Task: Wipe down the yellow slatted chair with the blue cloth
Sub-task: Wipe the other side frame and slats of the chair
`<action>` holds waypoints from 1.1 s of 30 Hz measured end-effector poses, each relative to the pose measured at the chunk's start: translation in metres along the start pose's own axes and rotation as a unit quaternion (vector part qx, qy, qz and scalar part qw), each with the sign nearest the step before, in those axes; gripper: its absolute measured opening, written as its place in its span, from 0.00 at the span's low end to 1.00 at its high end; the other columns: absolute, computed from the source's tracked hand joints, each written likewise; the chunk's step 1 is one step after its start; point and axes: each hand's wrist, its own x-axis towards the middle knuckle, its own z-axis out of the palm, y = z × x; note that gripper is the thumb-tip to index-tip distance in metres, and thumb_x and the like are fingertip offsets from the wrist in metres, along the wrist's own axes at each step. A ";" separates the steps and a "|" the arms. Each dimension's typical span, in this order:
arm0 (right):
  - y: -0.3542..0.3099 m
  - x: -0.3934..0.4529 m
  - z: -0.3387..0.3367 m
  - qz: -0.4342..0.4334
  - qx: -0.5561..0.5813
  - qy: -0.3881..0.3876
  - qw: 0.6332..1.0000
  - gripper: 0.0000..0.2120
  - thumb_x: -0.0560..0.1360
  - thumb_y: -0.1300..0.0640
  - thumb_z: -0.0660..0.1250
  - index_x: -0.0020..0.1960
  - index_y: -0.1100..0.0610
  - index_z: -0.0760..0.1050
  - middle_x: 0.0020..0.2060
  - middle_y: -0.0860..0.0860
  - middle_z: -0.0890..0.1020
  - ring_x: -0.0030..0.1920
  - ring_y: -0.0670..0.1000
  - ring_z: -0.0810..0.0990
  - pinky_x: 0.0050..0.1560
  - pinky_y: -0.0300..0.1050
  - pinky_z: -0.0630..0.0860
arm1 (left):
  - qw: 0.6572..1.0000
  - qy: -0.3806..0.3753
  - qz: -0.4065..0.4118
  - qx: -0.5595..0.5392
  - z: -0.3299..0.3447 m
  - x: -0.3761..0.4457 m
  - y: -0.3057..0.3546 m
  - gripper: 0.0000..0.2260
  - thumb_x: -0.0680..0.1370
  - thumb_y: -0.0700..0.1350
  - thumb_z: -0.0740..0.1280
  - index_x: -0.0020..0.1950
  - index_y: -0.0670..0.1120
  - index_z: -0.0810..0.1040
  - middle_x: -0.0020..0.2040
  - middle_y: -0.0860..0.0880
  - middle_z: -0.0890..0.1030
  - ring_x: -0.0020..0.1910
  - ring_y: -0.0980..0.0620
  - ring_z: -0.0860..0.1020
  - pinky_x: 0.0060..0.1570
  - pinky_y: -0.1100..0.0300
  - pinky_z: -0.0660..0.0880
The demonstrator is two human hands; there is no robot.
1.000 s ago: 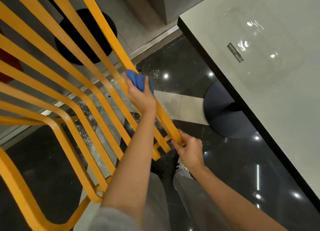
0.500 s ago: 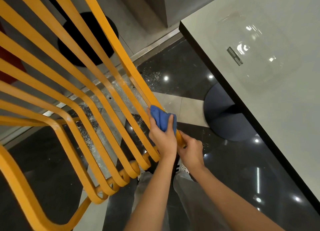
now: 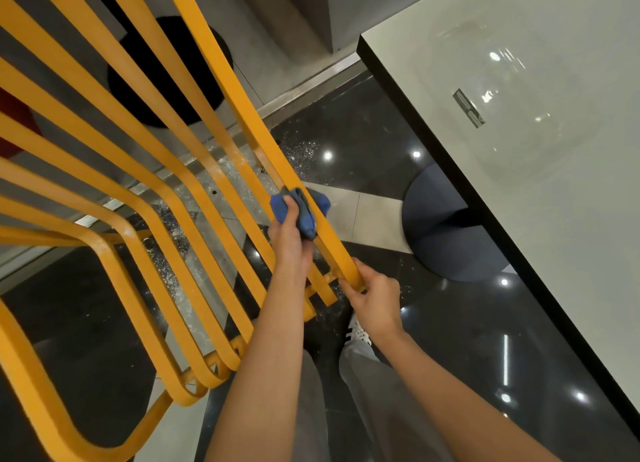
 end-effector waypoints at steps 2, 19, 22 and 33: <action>0.000 0.000 0.000 0.000 -0.001 0.001 1.000 0.21 0.76 0.55 0.71 0.68 0.53 0.75 0.45 0.47 0.85 0.43 0.42 0.82 0.54 0.37 0.78 | 0.999 0.018 0.046 0.022 0.006 0.003 0.003 0.19 0.79 0.46 0.67 0.66 0.36 0.74 0.54 0.41 0.81 0.54 0.44 0.81 0.59 0.45 0.77; 0.001 0.001 0.001 0.040 0.016 -0.008 0.999 0.23 0.74 0.58 0.72 0.68 0.48 0.73 0.42 0.36 0.81 0.45 0.31 0.80 0.53 0.24 0.73 | 0.960 0.099 0.180 0.190 0.043 0.021 0.016 0.26 0.77 0.46 0.71 0.72 0.45 0.67 0.59 0.47 0.78 0.59 0.46 0.79 0.62 0.50 0.76; -0.002 0.000 -0.001 0.049 0.006 -0.017 0.999 0.23 0.74 0.57 0.72 0.68 0.47 0.73 0.44 0.40 0.83 0.46 0.35 0.81 0.58 0.33 0.76 | 0.950 0.096 0.208 0.215 0.055 0.060 0.053 0.28 0.77 0.46 0.72 0.74 0.42 0.65 0.57 0.49 0.77 0.56 0.49 0.78 0.58 0.57 0.76; -0.139 0.078 0.025 -0.124 -0.343 -0.068 0.929 0.28 0.80 0.59 0.63 0.76 0.51 0.57 0.76 0.55 0.61 0.67 0.56 0.73 0.53 0.52 0.78 | 0.946 0.096 0.166 0.262 0.050 0.058 0.076 0.27 0.75 0.48 0.73 0.70 0.38 0.70 0.55 0.42 0.81 0.53 0.45 0.81 0.53 0.53 0.80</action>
